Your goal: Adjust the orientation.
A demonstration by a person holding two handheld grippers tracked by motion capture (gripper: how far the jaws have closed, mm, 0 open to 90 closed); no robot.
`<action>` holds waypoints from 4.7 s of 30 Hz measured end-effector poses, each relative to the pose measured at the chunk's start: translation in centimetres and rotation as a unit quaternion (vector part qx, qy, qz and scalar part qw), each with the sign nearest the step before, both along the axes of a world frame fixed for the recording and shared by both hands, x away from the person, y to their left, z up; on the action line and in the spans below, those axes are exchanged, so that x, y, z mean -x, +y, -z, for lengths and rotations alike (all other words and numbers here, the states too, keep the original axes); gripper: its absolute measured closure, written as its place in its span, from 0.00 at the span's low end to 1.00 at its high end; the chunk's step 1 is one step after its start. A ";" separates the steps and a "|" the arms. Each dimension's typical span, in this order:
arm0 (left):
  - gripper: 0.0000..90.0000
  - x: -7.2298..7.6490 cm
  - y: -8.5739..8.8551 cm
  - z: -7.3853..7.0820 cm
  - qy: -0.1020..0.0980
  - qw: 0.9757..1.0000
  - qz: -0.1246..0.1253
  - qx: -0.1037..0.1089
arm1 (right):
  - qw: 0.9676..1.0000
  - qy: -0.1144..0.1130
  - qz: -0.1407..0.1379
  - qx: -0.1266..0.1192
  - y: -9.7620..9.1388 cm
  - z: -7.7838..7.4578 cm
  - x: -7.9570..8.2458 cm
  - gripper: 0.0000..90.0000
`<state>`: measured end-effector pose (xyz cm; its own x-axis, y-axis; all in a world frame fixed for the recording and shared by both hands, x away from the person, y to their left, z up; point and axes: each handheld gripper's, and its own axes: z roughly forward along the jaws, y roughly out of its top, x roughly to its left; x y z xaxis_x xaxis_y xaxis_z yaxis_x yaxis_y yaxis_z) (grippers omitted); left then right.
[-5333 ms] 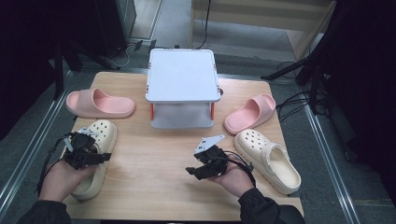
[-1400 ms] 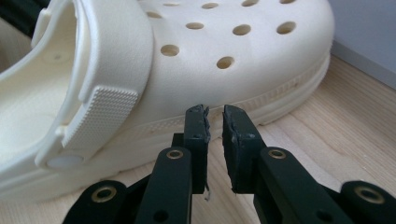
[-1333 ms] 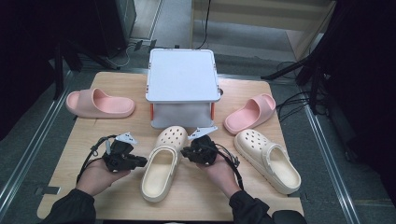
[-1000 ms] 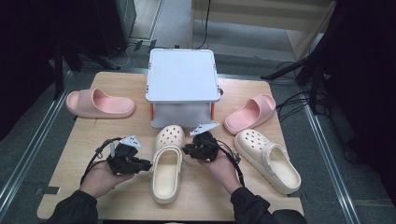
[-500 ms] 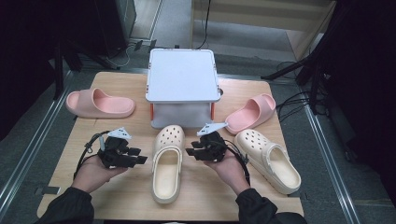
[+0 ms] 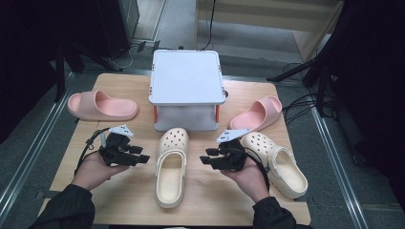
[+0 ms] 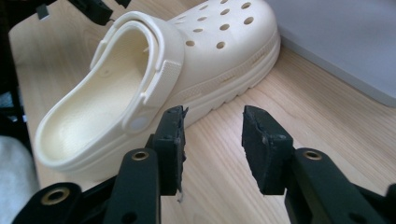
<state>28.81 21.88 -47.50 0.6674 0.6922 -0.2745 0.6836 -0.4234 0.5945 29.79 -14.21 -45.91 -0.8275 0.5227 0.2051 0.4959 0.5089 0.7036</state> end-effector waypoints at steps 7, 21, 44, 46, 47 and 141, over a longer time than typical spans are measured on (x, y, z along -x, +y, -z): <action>0.52 -0.4 -0.2 -0.1 0.000 1.000 0.002 -0.004 | 1.000 -0.006 0.004 0.015 -2.8 -1.1 1.5 0.64; 0.52 -1.1 -0.5 -0.5 -0.002 1.000 0.018 0.001 | 0.999 0.001 0.036 0.031 -7.6 -1.6 3.0 0.64; 0.51 -1.5 -0.8 -0.3 0.006 1.000 0.026 -0.005 | 0.991 0.021 0.134 0.021 -16.8 -2.2 4.2 0.65; 0.51 -1.5 -0.8 -0.2 0.006 1.000 0.026 -0.005 | 0.988 0.015 0.154 0.016 -18.1 -2.4 4.3 0.65; 0.51 -1.6 -0.8 -0.3 0.009 1.000 0.026 -0.005 | 0.988 0.015 0.154 0.016 -18.1 -2.4 4.3 0.65; 0.51 -0.1 -1.1 0.1 -0.016 0.999 0.043 -0.007 | 0.992 0.029 0.106 0.063 -0.1 0.9 -1.4 0.72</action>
